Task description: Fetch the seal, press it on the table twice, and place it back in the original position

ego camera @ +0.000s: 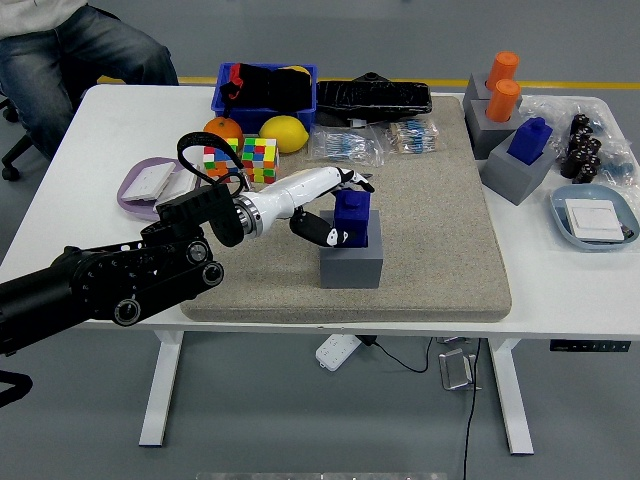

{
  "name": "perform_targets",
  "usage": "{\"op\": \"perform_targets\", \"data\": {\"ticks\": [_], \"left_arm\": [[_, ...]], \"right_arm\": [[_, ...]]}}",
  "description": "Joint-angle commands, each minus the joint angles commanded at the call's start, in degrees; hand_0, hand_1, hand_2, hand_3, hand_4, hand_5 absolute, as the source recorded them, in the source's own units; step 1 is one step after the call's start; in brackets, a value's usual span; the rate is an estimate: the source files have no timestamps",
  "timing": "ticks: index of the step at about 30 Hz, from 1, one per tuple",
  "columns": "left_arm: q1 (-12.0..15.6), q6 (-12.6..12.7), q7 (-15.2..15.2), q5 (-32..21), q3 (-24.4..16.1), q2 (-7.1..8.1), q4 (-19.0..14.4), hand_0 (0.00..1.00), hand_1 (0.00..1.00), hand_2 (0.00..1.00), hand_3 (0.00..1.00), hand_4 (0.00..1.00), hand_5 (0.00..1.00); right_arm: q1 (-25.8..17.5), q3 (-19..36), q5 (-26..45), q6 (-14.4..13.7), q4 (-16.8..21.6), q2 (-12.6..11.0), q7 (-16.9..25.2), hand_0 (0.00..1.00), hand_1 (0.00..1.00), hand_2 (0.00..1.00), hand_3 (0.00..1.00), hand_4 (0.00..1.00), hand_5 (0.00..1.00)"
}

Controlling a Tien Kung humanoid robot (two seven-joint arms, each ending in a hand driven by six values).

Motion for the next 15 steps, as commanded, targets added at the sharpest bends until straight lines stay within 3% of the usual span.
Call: {"op": "perform_targets", "data": {"ticks": [15], "left_arm": [[-0.11, -0.78, 1.07, -0.15, -0.21, -0.08, -0.9, 0.833, 0.53, 0.466, 0.806, 0.559, 0.002]], "right_arm": [[-0.16, -0.22, 0.1, -0.18, 0.04, -0.14, 0.12, 0.933, 0.78, 0.781, 0.811, 0.87, 0.48]]}}
